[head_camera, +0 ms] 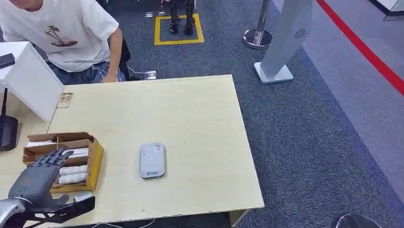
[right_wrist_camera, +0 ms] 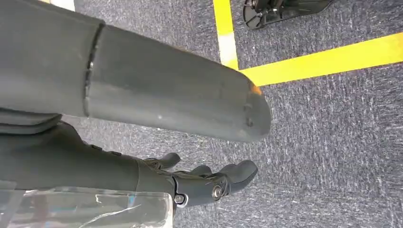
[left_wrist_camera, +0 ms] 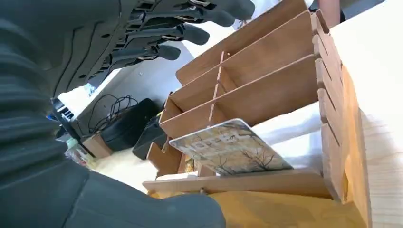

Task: Pass the card to the sensor for recognition and then transmit it.

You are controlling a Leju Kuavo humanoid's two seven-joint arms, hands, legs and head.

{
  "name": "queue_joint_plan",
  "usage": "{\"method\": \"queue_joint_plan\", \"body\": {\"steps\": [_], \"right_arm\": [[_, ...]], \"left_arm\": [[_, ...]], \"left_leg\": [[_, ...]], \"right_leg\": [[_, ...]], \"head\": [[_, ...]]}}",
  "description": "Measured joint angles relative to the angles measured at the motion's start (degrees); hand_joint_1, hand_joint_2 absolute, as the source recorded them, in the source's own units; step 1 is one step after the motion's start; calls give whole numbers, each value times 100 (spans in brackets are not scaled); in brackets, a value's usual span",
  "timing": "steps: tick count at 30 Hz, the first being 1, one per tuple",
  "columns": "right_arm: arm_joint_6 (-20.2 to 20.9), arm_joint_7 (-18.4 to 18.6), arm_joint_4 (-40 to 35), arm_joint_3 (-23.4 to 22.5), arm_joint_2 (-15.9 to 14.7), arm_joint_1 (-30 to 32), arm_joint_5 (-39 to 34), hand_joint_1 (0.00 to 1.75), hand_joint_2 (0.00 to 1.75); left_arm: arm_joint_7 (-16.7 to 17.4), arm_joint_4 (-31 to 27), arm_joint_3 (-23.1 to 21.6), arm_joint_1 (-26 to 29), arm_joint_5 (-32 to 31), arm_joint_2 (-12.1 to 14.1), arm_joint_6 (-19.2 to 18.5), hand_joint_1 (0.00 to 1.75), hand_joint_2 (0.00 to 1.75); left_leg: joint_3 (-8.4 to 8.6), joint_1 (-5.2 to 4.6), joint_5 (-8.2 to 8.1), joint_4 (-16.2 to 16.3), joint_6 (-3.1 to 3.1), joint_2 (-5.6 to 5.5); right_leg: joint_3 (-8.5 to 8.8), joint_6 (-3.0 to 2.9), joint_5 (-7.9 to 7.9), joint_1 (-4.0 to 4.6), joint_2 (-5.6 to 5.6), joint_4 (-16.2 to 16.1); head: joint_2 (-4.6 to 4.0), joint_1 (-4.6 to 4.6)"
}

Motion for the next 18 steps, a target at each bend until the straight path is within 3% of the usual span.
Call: {"method": "queue_joint_plan", "body": {"steps": [18], "right_arm": [[-2,5,0,-9,0,2,-11,0,175]], "left_arm": [[173,0,39,109,4,109,-70,0,175]], "left_leg": [[0,0,0,0,0,0]], "right_leg": [[1,0,0,0,0,0]], "head": [[0,-2]]}}
